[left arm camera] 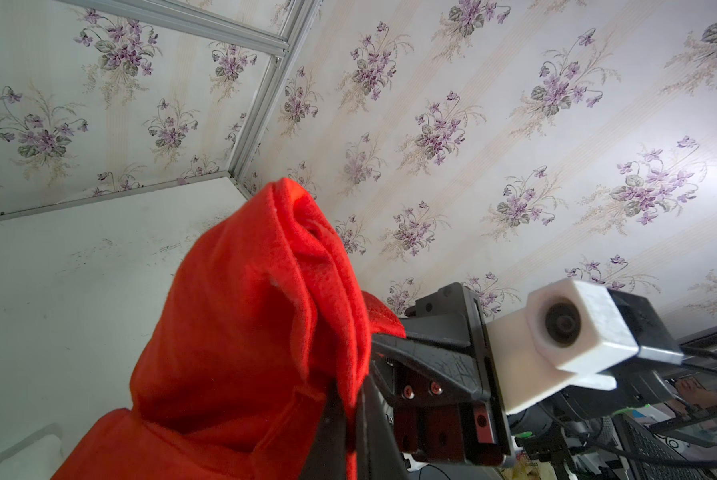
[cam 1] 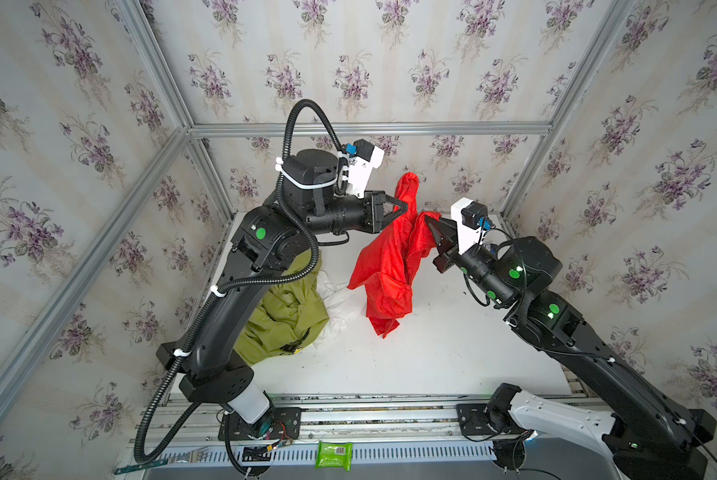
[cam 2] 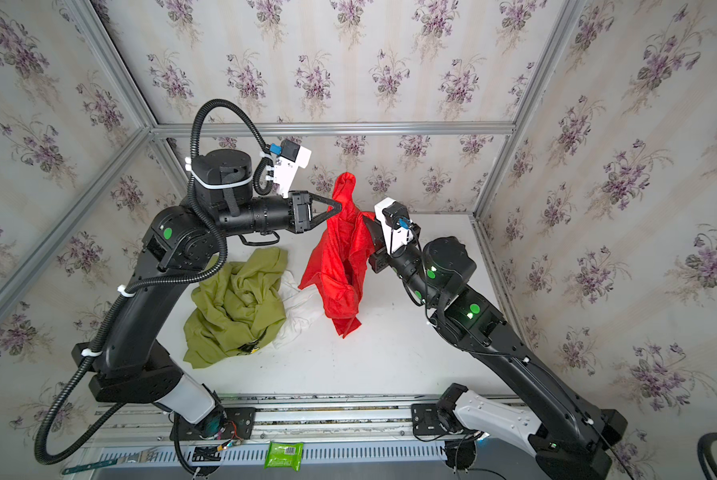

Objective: Pick out a specific cloth from the pile
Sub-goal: 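Carry the red cloth with both grippers toward the open table area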

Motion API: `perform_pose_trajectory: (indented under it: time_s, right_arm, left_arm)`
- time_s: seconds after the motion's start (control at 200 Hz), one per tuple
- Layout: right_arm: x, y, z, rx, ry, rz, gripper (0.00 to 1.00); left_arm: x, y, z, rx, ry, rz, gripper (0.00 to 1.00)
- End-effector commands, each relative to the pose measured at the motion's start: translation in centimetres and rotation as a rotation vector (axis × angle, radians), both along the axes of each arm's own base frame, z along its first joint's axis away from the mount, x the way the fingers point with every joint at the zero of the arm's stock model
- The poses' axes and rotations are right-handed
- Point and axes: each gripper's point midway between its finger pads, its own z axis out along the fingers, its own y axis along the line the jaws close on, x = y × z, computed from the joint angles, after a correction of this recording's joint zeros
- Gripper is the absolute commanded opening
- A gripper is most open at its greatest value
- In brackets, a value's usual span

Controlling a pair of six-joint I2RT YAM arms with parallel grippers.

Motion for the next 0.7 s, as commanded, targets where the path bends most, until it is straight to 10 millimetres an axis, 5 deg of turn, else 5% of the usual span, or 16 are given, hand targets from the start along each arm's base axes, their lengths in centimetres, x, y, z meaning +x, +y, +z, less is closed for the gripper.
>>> perform_pose_trajectory:
  time_s: [0.0, 0.695]
  right_arm:
    - [-0.1, -0.9, 0.6, 0.03, -0.014, -0.031, 0.0]
    - [0.0, -2.3, -3.2, 0.004, 0.054, -0.089, 0.0]
  left_arm:
    - [0.1, -0.6, 0.8, -0.025, -0.032, -0.008, 0.0]
    - [-0.3, -3.3, -3.7, 0.049, 0.046, -0.061, 0.0]
